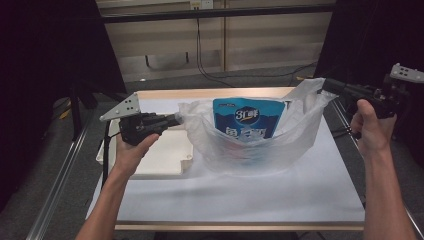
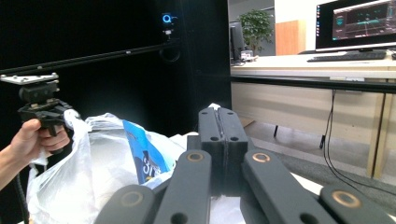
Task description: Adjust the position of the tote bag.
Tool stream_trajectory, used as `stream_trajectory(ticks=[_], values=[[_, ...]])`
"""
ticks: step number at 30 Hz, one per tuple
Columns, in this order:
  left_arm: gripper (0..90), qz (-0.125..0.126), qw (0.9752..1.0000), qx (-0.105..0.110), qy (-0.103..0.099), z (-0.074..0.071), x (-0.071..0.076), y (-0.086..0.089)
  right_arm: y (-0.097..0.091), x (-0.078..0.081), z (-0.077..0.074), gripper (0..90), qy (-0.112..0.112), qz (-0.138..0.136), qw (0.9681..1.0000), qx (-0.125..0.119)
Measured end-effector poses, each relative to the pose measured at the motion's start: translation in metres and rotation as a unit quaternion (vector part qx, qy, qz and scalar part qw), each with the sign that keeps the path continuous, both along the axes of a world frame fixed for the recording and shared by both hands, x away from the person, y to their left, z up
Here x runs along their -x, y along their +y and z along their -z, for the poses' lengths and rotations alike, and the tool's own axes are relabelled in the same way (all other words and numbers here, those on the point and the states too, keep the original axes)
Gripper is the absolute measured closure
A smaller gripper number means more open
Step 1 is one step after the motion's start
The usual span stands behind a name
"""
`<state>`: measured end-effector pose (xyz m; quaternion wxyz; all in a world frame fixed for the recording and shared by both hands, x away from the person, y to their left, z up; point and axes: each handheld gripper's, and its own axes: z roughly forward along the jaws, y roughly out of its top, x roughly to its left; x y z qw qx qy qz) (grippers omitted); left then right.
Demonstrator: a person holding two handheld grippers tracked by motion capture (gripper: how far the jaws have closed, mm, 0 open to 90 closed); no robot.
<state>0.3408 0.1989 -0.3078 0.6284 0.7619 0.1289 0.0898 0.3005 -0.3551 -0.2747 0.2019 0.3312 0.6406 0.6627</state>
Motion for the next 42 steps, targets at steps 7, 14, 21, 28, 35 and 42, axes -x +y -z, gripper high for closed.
stream_trajectory(ticks=[7,14,21,28,35,42], values=[[90.0,-0.001,0.9998,-0.015,0.012,0.014,0.007,0.009,0.0,0.005,0.013,90.0,0.009,0.003,0.9999,0.005],[90.0,-0.005,0.999,-0.042,0.01,0.026,0.008,0.008,-0.001,0.015,0.03,90.0,0.012,0.008,0.9999,0.008],[90.0,0.008,0.9987,-0.049,0.014,0.032,0.008,0.006,-0.004,0.022,0.049,90.0,0.014,0.017,0.9998,-0.002],[90.0,0.001,0.9978,-0.065,0.015,0.039,0.007,0.005,0.001,0.02,0.063,90.0,0.024,0.018,0.9996,0.002],[90.0,0.006,0.9972,-0.069,0.027,0.049,0.007,0.004,0.002,0.017,0.073,90.0,0.042,0.022,0.9988,0.009],[90.0,0.006,0.9954,-0.082,0.048,0.062,0.001,0.005,-0.001,0.013,0.084,90.0,0.051,0.025,0.9983,0.007]])
